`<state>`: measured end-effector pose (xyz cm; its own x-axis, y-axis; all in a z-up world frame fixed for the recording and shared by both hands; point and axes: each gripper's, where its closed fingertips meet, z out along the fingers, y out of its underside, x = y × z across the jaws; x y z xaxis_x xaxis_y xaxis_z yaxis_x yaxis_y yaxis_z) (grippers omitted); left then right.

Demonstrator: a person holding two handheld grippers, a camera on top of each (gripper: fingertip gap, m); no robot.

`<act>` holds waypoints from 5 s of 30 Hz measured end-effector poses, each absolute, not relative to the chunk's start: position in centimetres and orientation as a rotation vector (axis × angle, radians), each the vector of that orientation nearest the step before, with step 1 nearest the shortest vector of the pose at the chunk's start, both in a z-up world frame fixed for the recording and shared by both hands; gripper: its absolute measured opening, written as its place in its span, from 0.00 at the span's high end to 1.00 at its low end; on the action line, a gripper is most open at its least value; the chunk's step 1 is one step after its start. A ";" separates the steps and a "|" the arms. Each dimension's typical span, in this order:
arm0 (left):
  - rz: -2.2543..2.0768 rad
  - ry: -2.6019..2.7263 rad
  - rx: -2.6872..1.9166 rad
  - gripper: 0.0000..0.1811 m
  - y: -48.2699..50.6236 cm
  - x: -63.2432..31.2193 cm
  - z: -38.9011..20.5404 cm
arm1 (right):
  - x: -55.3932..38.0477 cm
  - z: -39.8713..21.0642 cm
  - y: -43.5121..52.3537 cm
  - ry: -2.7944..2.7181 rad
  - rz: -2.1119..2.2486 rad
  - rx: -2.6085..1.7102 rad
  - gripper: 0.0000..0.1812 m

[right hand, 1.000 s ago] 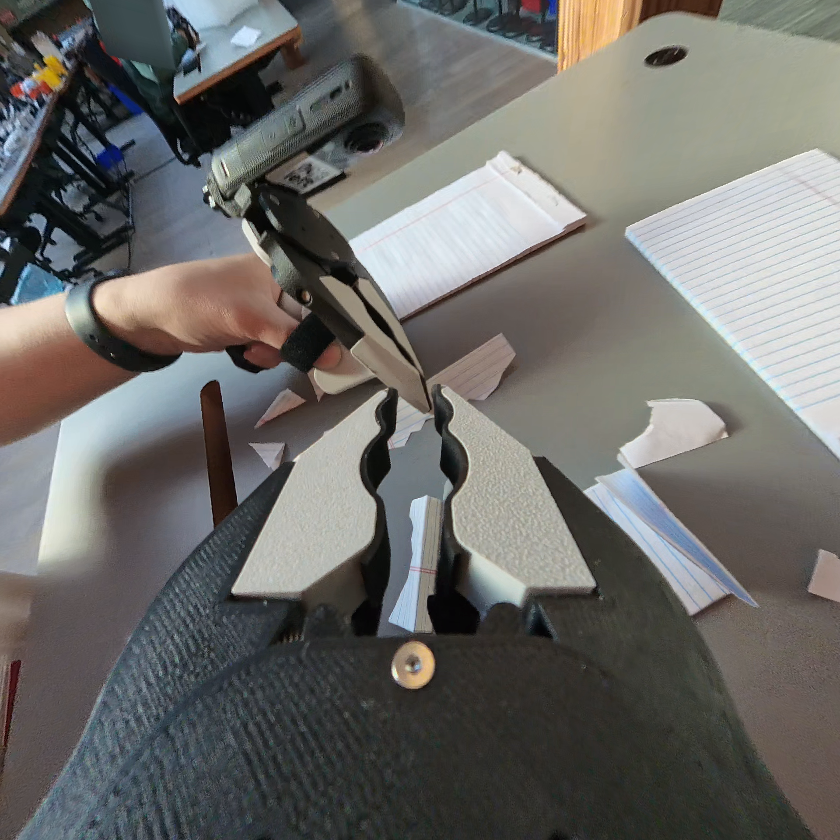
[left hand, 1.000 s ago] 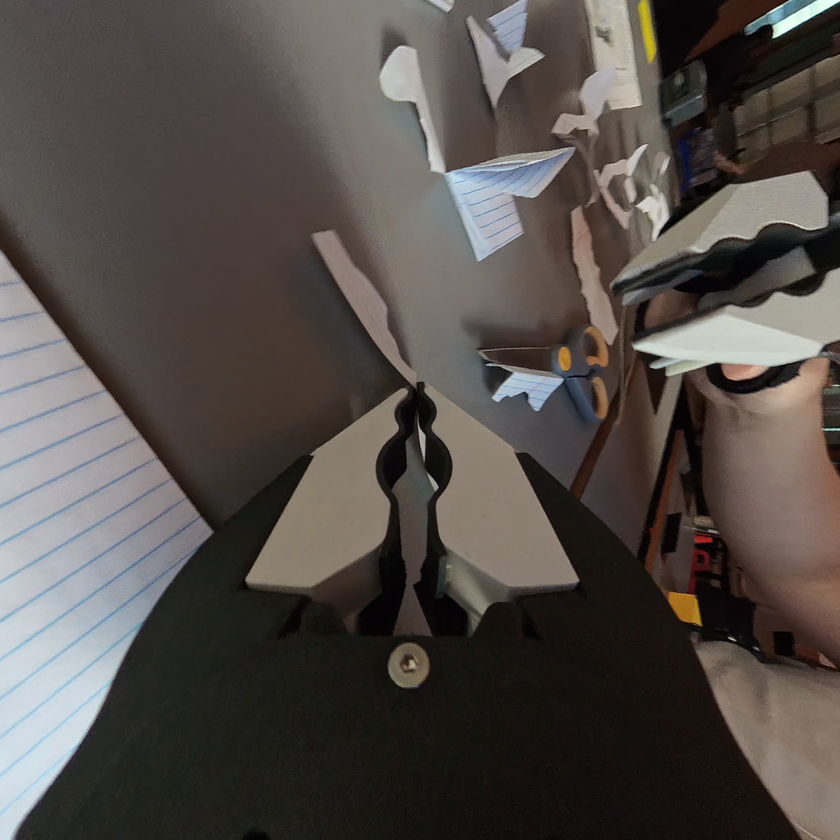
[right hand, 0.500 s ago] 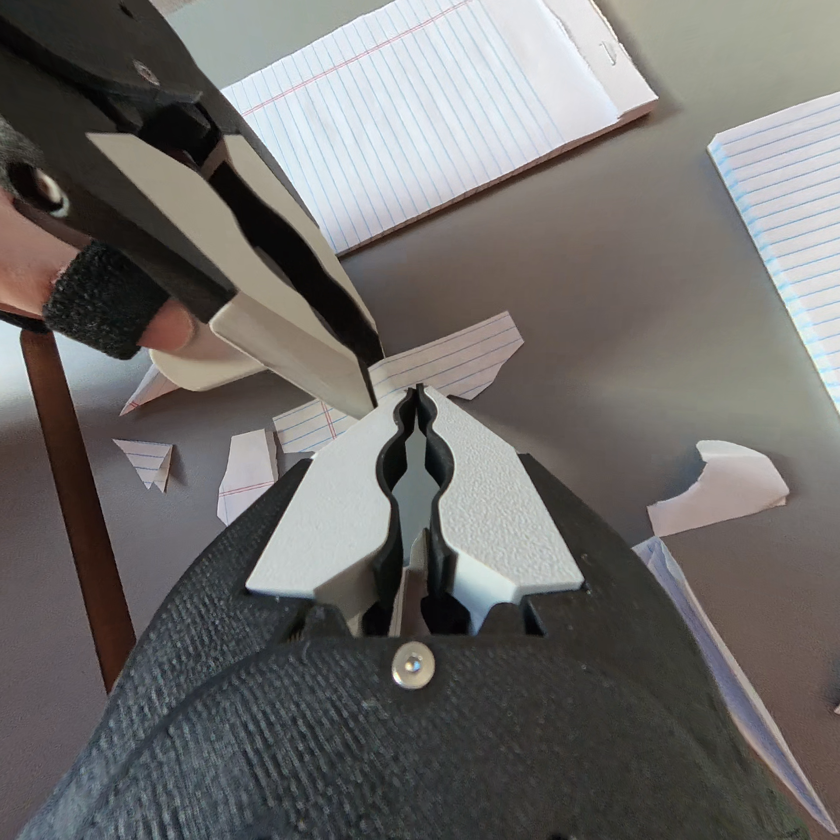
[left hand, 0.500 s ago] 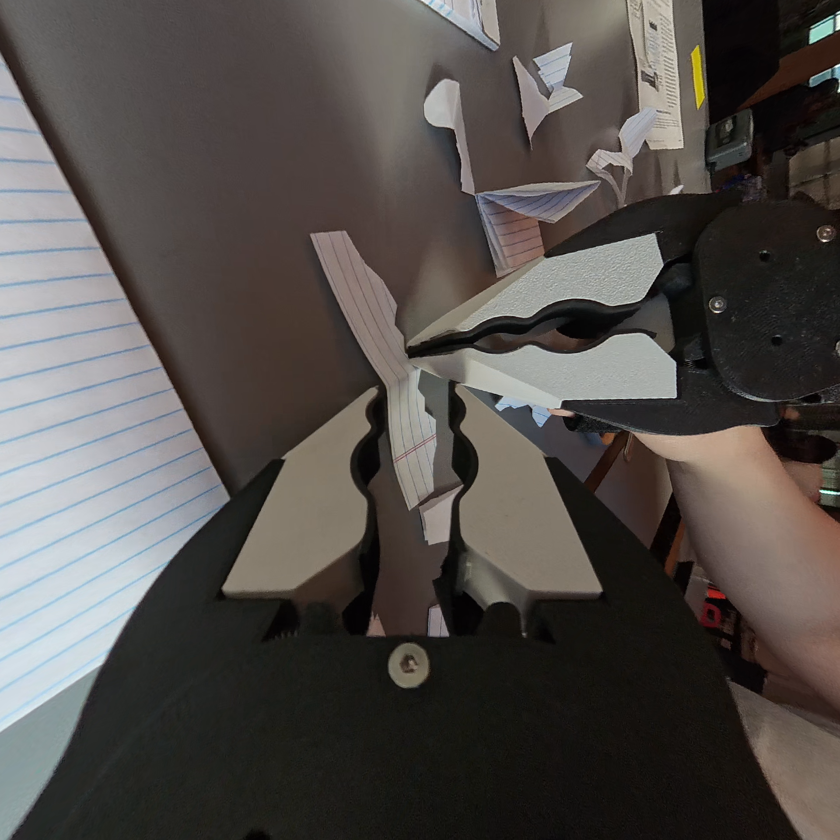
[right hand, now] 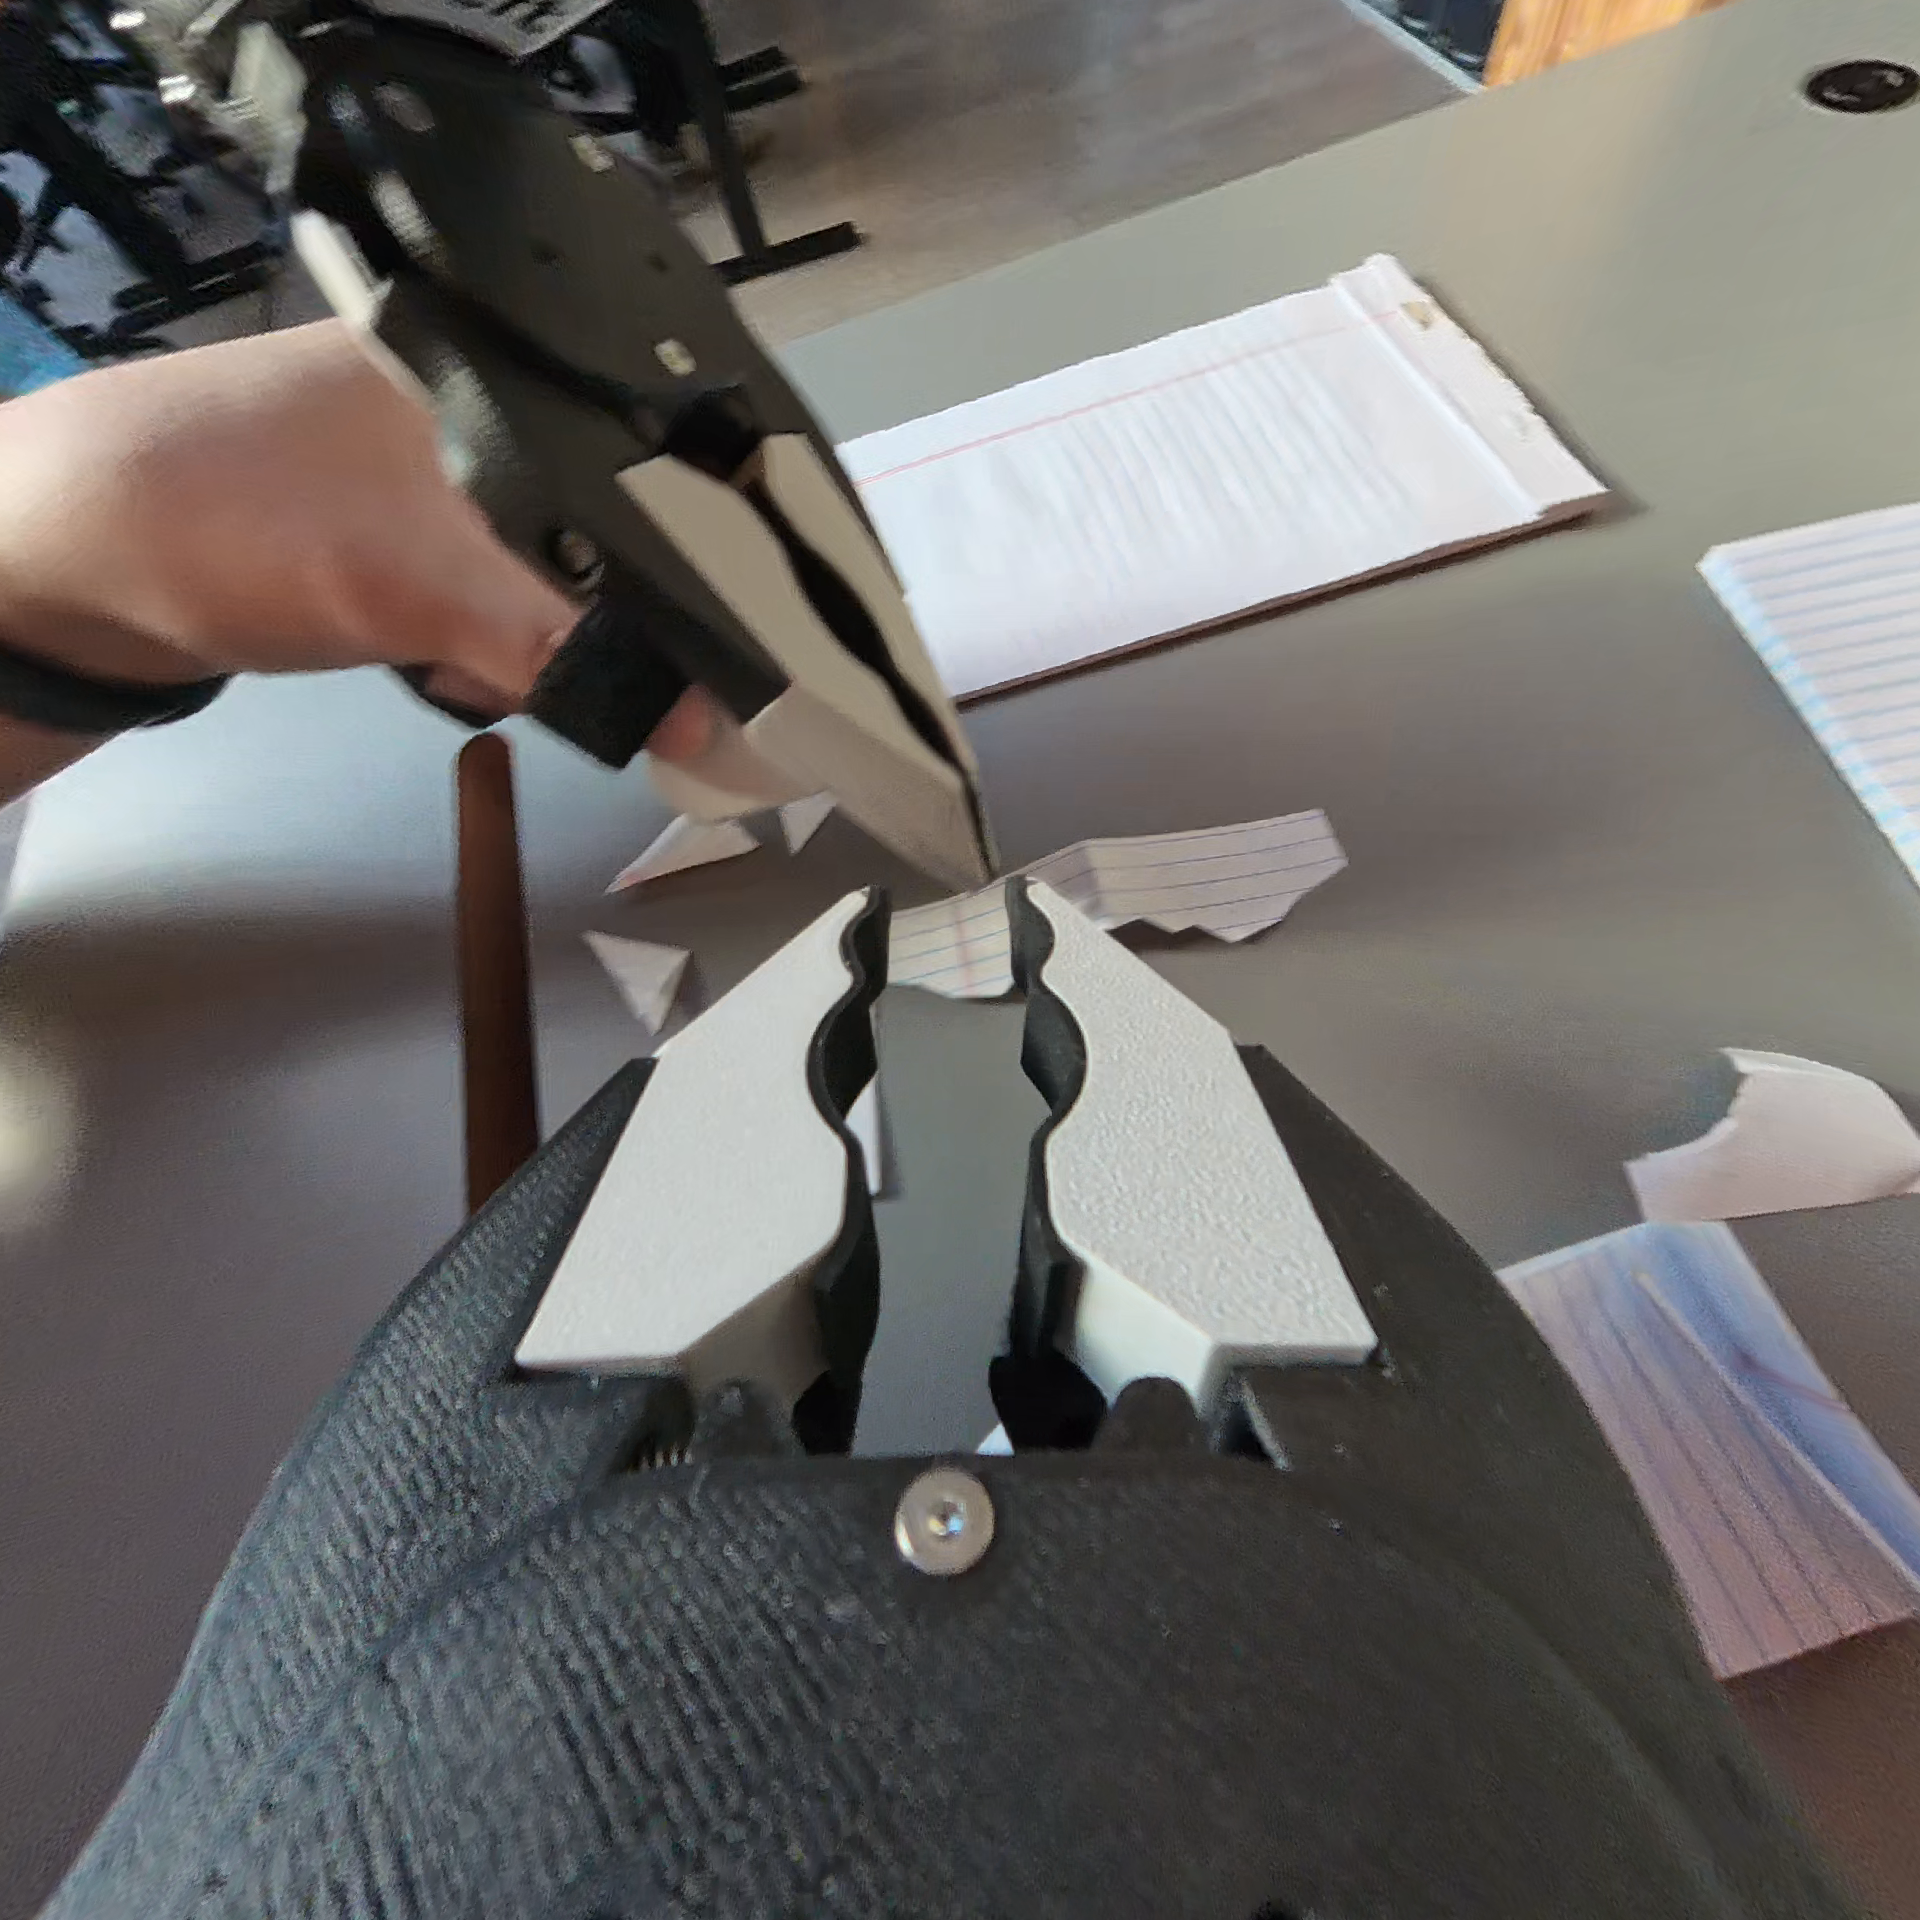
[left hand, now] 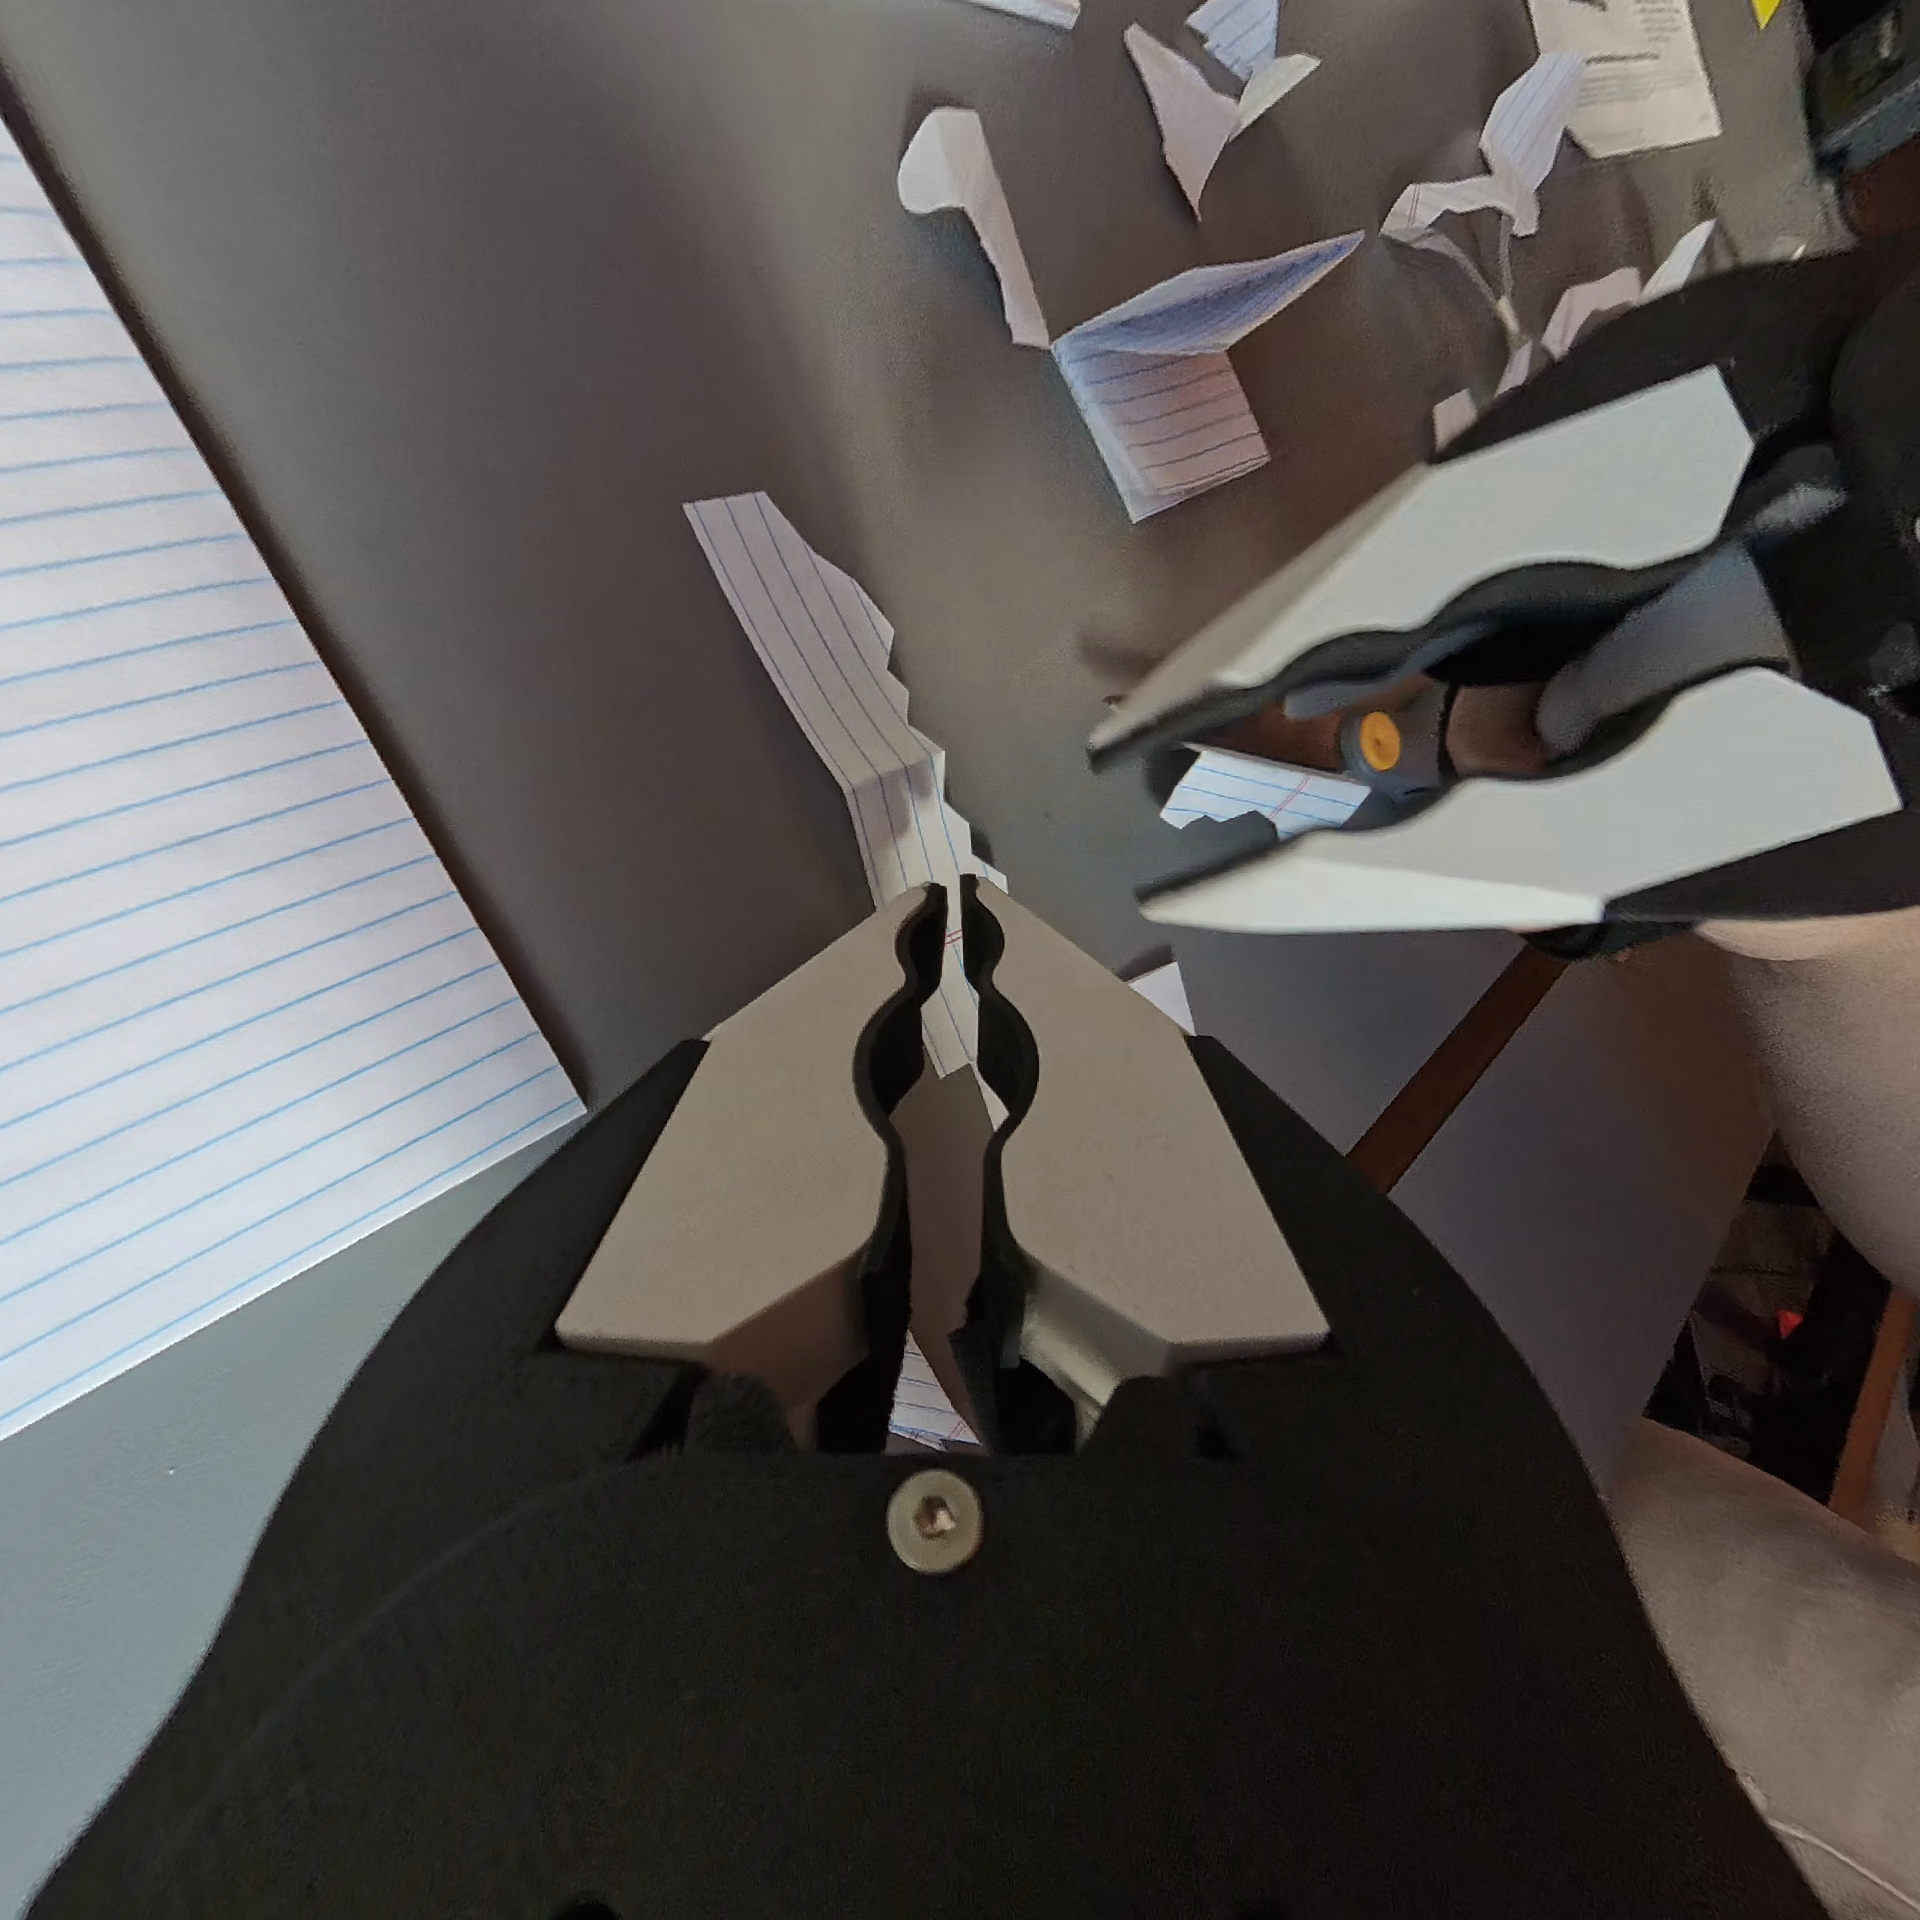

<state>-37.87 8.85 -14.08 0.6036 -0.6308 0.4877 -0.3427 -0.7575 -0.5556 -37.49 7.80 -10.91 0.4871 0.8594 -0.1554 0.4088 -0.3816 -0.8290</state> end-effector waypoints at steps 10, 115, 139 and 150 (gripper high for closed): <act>-1.177 0.705 -2.240 0.96 5.5 -39.9 -9.9 | -36.1 -15.9 2.0 -1.419 0.618 -2.080 0.75; -0.404 1.644 -1.054 0.99 -5.9 -36.6 -0.9 | -36.8 -1.0 -6.9 -0.630 2.046 -1.855 1.00; -1.042 1.197 -1.395 1.00 -5.0 -38.5 2.6 | -33.8 -0.3 -4.7 -0.387 1.597 -1.835 0.85; -1.252 1.115 -1.386 1.00 -8.6 -36.4 5.6 | -36.6 0.7 -8.6 -0.675 1.730 -1.792 0.94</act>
